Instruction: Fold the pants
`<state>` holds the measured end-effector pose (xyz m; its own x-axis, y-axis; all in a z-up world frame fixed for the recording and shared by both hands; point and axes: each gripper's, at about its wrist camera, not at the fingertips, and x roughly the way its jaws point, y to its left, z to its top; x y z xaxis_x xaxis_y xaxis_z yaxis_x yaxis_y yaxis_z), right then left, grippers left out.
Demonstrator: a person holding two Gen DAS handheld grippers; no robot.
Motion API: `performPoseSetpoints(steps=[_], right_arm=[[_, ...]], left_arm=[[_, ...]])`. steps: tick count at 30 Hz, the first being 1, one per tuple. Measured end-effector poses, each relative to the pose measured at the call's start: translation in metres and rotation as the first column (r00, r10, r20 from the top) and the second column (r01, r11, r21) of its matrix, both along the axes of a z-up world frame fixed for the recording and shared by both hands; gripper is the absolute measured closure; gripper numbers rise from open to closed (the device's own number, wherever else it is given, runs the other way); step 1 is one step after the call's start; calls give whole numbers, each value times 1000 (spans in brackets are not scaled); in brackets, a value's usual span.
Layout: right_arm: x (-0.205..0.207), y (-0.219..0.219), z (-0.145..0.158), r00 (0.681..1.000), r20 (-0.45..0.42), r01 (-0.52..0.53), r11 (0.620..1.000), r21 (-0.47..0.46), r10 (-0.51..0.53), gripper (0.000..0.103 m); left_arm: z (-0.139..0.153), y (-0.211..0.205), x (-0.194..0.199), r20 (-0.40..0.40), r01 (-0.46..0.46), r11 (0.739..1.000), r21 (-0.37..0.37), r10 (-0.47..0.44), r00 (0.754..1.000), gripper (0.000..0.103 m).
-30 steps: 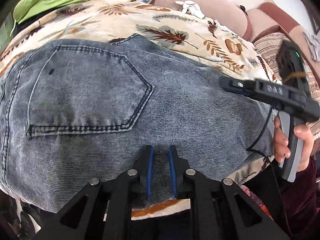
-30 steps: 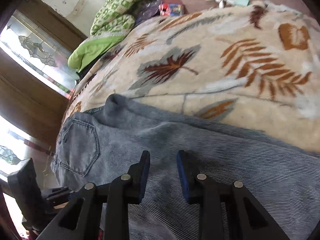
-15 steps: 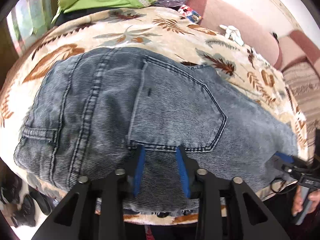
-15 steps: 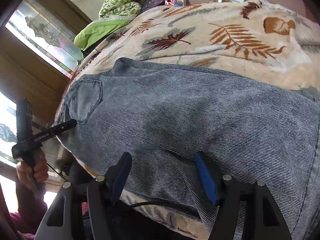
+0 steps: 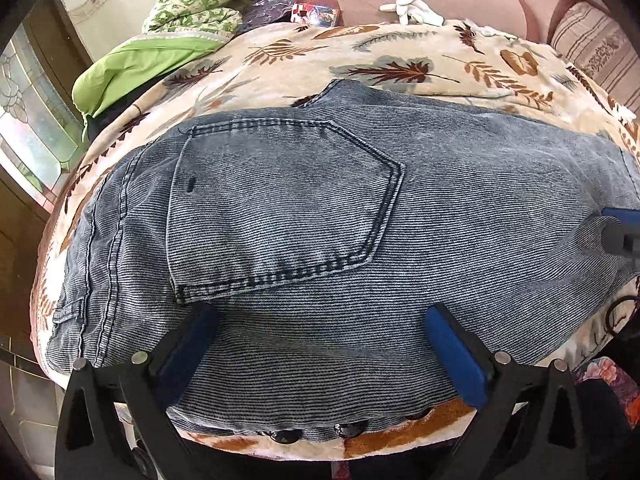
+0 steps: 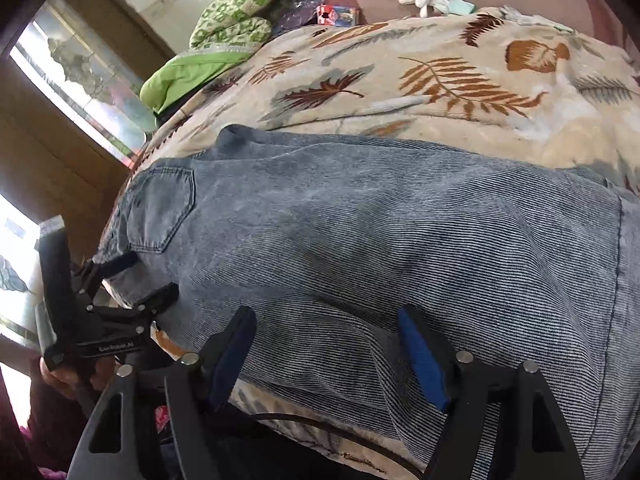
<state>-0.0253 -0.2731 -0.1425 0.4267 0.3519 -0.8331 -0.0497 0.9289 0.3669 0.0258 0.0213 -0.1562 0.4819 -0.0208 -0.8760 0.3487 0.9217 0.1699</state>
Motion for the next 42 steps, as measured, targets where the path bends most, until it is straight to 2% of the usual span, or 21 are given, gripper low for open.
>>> performPoseSetpoints(steps=[2,7,9,14,16,19,21,26,30,32,34,36,39,42], right_arm=[[-3,4,-1,1000,19,-3,1000,-16,3,21],[-8,24,-2,996,62,-55,987,-149,65,16],[-11,28,-2,995,75,-46,984,-174,60,16],[-15,24,8,993,116,-15,994,-112,29,16],[-18,25,18,985,171,-18,996,-82,32,16],[-25,31,34,963,266,-19,995,-102,45,16],[-28,32,39,956,292,-11,995,-103,41,16],[-17,31,30,971,240,21,991,-130,11,16],[-10,31,15,986,169,27,984,-176,3,16],[-7,34,4,992,125,15,978,-210,11,16],[-8,43,3,990,135,-4,962,-272,42,15],[-9,47,4,988,140,-23,955,-295,67,16],[-10,36,11,987,152,-8,969,-246,47,16],[-12,20,24,979,202,65,969,-237,-16,16]], left_arm=[[0,0,-2,12,-7,1000,4,7,1000,0],[2,-5,-10,23,-31,999,21,30,999,0],[4,-7,-12,36,-34,999,35,33,999,0],[23,-4,-22,143,-50,996,81,38,989,0],[35,1,-23,188,-62,995,81,46,981,0],[49,10,-20,231,-93,993,78,72,970,0],[52,16,-18,244,-110,991,77,88,966,0],[45,34,-7,229,-171,982,78,149,962,0],[20,50,9,124,-232,970,74,222,967,0],[13,57,13,85,-248,968,36,245,966,0],[16,56,12,87,-244,969,41,240,967,0],[23,52,10,106,-235,971,47,229,968,0],[36,44,4,139,-214,977,20,210,968,0],[49,24,-5,148,-138,990,-30,141,979,0]])
